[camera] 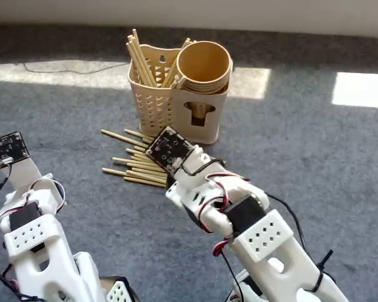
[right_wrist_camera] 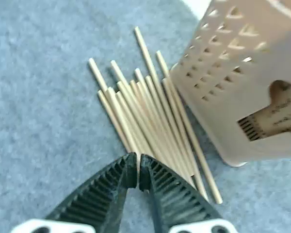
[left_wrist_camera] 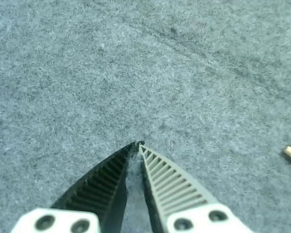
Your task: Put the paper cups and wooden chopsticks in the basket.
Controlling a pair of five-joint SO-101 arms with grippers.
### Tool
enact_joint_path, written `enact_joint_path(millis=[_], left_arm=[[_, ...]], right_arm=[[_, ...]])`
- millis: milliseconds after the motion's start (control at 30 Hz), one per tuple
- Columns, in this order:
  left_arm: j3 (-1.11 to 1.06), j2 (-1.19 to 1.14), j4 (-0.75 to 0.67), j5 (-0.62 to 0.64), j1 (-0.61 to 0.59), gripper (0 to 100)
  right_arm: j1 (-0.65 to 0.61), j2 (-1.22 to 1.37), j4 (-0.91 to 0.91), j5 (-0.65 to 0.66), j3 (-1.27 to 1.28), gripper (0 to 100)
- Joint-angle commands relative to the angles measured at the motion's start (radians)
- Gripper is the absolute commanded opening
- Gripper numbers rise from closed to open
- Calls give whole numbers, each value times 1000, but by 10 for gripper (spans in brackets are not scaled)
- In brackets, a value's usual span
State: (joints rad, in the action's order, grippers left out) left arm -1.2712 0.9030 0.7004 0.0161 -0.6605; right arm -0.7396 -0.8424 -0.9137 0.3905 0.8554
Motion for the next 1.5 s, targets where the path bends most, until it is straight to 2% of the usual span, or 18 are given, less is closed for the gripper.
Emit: enact_joint_path(millis=[0, 367, 600, 800, 867, 933, 1033, 1467], left_arm=[[7, 18, -15, -8, -5, 5], [7, 18, -15, -8, -4, 5], [7, 16, -26, -8, -4, 5], [-2, 13, -44, -8, -4, 5], [-2, 13, -44, -8, -4, 5], [-2, 13, -44, -8, -4, 5], [-2, 15, -44, -8, -4, 5], [-2, 15, -44, -8, -4, 5]], right_arm=[[-36, 122, 4, 17, -10, 30], [-142, 533, 4, 18, -269, 33], [-142, 834, 4, 17, -492, 142], [-139, 1043, 4, 17, -608, 141], [-134, 1084, 2, 23, -615, 102], [-130, 1096, 2, 52, -615, 2], [-114, 1084, -25, 112, -613, 4], [18, 796, -232, 109, -610, 4]])
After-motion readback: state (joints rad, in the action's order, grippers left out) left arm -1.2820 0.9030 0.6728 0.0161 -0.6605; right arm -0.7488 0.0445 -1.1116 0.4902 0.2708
